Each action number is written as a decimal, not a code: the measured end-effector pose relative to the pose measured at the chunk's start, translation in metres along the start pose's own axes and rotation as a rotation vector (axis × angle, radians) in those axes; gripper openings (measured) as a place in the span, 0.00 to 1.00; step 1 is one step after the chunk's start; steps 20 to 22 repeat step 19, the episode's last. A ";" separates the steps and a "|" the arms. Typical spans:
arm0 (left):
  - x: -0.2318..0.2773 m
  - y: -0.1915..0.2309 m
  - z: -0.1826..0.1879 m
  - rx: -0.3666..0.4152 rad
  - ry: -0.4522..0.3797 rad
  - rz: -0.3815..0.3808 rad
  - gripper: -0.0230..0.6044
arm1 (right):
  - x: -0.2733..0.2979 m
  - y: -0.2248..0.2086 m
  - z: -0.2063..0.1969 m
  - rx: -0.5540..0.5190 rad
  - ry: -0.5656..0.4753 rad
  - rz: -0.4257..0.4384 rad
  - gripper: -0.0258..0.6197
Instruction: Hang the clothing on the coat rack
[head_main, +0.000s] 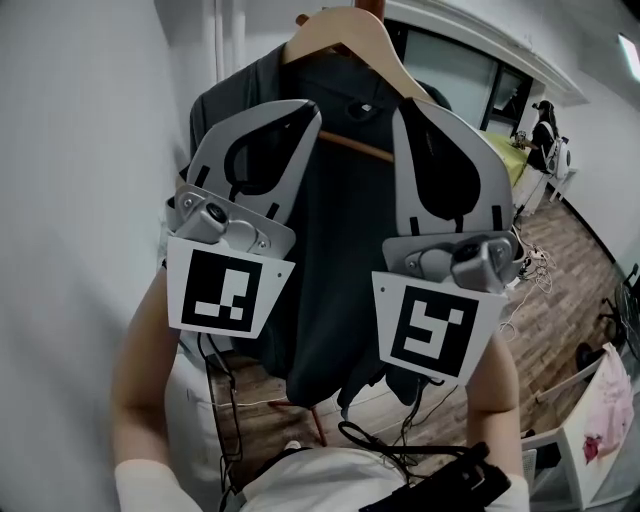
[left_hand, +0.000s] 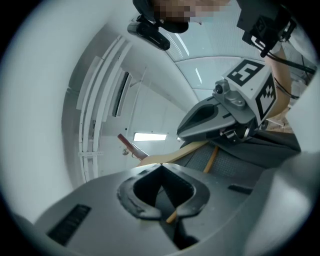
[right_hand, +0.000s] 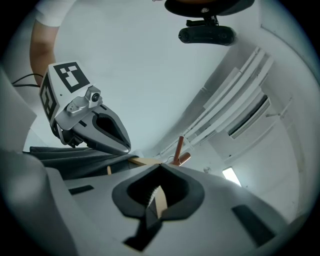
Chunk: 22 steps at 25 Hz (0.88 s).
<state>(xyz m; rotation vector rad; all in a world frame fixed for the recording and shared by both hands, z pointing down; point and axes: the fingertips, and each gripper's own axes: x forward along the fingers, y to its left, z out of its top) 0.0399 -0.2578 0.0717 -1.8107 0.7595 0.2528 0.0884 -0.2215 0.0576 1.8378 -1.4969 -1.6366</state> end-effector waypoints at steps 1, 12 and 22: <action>0.000 0.000 0.000 0.000 0.000 0.002 0.06 | 0.000 0.000 0.000 -0.002 -0.001 -0.001 0.07; -0.001 0.003 0.003 0.001 -0.008 0.002 0.06 | -0.001 -0.002 0.002 -0.025 -0.009 -0.003 0.07; -0.005 0.003 0.011 0.010 -0.008 -0.009 0.06 | -0.007 -0.008 0.009 -0.039 -0.009 -0.009 0.07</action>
